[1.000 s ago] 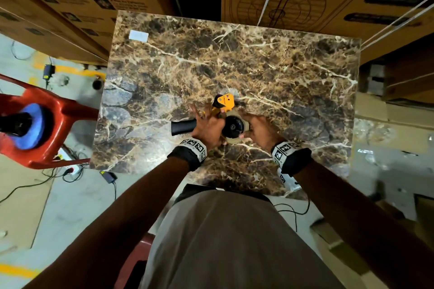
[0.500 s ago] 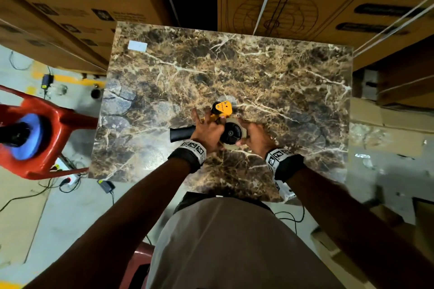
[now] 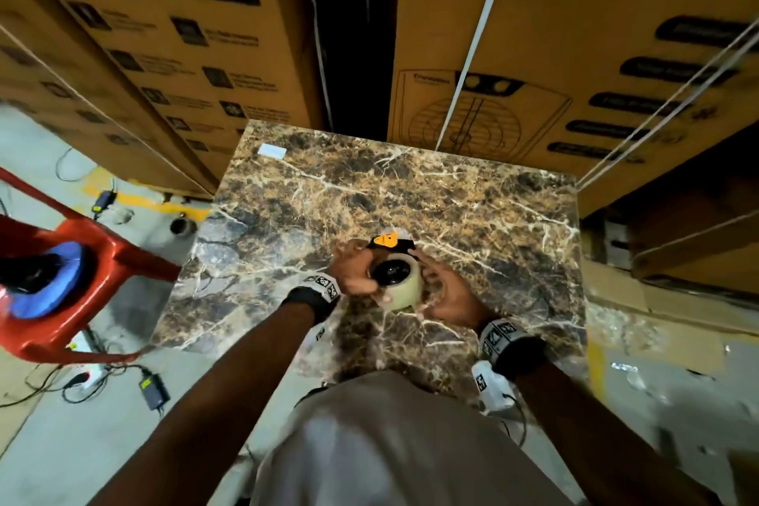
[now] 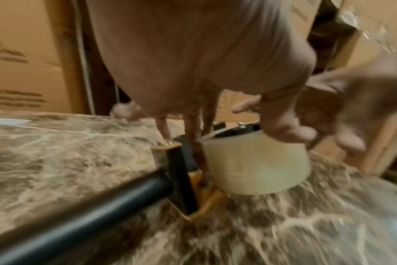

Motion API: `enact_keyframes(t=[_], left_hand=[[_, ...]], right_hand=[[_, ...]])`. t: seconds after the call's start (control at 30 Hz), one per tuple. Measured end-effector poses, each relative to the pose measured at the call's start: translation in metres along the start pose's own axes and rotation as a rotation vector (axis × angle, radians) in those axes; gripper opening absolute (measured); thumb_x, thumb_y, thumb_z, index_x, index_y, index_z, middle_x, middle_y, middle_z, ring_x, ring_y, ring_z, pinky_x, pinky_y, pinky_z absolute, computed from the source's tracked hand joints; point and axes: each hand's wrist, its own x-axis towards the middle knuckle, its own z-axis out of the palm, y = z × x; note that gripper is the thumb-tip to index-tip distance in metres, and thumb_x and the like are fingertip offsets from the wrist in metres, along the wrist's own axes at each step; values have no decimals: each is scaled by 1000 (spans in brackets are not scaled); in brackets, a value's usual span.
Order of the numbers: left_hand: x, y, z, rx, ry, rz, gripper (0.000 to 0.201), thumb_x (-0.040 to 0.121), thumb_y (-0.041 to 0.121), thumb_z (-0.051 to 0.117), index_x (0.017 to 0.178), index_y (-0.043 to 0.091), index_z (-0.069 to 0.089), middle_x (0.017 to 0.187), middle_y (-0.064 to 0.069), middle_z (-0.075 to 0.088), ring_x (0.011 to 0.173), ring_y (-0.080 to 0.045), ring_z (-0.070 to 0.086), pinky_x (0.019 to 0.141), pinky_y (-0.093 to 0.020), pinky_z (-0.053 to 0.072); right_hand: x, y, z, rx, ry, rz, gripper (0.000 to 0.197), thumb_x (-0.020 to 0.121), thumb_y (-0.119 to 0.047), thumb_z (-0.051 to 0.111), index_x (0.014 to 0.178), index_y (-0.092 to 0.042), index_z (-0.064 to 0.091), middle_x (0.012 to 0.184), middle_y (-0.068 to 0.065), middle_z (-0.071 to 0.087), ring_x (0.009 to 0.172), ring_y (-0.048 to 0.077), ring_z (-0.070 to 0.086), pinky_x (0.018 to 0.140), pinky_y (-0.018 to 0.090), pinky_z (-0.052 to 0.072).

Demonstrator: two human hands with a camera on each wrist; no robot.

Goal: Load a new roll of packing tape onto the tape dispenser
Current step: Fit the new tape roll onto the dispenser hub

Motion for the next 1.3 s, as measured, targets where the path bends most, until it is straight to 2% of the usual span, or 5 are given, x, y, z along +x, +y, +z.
enact_keyframes(t=[0.27, 0.5, 0.8, 1.1, 1.3], left_hand=[[-64, 33, -40, -635, 46, -30, 45, 94, 36, 66, 112, -5, 66, 88, 0, 75, 76, -11, 69, 70, -21, 52], [-77, 33, -26, -571, 440, 120, 76, 77, 49, 82, 140, 29, 46, 134, 0, 64, 122, -21, 63, 101, -50, 53], [-73, 48, -31, -497, 578, 177, 63, 87, 16, 77, 140, 14, 43, 124, -5, 65, 106, -15, 67, 79, -22, 57], [-45, 4, -2, 629, 441, 9, 85, 78, 40, 68, 150, 12, 33, 144, -15, 51, 136, -35, 41, 120, -50, 25], [-42, -13, 30, 807, 335, 47, 59, 72, 20, 75, 129, 11, 58, 130, -13, 64, 123, -35, 58, 92, -46, 54]], right_hand=[[12, -34, -8, -171, 90, -175, 89, 87, -78, 52, 154, -21, 40, 158, 1, 38, 144, 23, 42, 117, 55, 39], [27, -69, -9, 14, 283, -305, 76, 93, -76, 38, 151, -26, 42, 150, 5, 48, 133, 24, 55, 108, 53, 50], [31, -76, -11, -140, 311, -281, 72, 96, -74, 32, 155, -35, 34, 161, 6, 37, 141, 27, 46, 111, 63, 42], [41, -15, 8, -644, 149, -257, 73, 88, 4, 61, 152, -18, 36, 156, 6, 36, 112, 27, 64, 92, 37, 59], [45, 35, 42, -961, 201, -195, 72, 85, -10, 66, 149, -18, 35, 160, 5, 34, 92, 26, 72, 75, 41, 61]])
